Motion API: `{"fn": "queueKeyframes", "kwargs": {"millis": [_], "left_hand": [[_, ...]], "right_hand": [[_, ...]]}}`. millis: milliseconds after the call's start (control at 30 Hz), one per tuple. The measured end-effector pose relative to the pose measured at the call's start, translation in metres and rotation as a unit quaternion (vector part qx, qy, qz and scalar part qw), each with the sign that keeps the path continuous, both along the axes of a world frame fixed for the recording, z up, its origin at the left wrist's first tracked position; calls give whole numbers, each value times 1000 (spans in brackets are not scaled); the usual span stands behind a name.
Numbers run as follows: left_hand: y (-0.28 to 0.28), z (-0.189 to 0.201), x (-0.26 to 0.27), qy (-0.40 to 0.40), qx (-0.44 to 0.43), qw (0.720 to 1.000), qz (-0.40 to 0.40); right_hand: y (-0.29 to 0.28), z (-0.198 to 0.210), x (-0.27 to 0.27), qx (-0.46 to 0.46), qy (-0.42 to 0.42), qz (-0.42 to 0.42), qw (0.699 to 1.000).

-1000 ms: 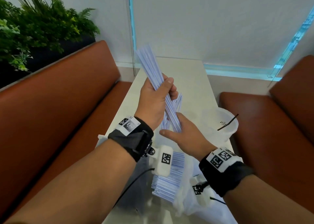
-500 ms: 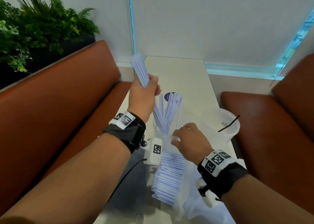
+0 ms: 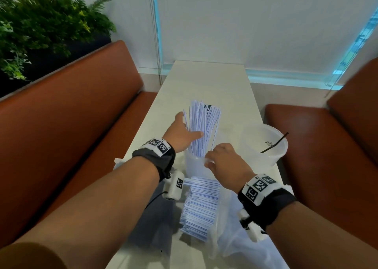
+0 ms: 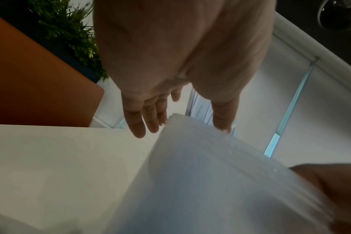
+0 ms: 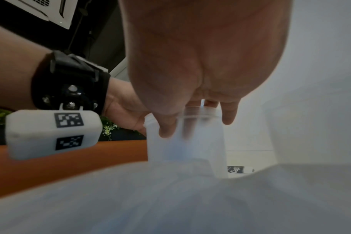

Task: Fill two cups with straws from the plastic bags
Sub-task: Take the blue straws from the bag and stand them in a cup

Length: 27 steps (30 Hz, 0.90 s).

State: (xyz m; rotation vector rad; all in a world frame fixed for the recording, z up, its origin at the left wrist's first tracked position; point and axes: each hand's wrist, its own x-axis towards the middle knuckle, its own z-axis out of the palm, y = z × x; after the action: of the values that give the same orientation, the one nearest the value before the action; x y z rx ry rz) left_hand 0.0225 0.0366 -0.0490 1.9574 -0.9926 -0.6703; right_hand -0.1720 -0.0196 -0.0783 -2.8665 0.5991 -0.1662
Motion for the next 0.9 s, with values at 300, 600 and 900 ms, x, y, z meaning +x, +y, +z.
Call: {"fn": "queueKeyframes", "kwargs": {"millis": [300, 600, 900], "left_hand": [[70, 14, -30, -191, -132, 972, -50], [65, -46, -93, -381, 142, 832, -378], [51, -53, -106, -437, 176, 809, -353]], "right_hand": [[22, -3, -28, 45, 63, -284, 956], [12, -3, -26, 112, 132, -266, 948], [11, 4, -31, 134, 91, -237, 958]]}}
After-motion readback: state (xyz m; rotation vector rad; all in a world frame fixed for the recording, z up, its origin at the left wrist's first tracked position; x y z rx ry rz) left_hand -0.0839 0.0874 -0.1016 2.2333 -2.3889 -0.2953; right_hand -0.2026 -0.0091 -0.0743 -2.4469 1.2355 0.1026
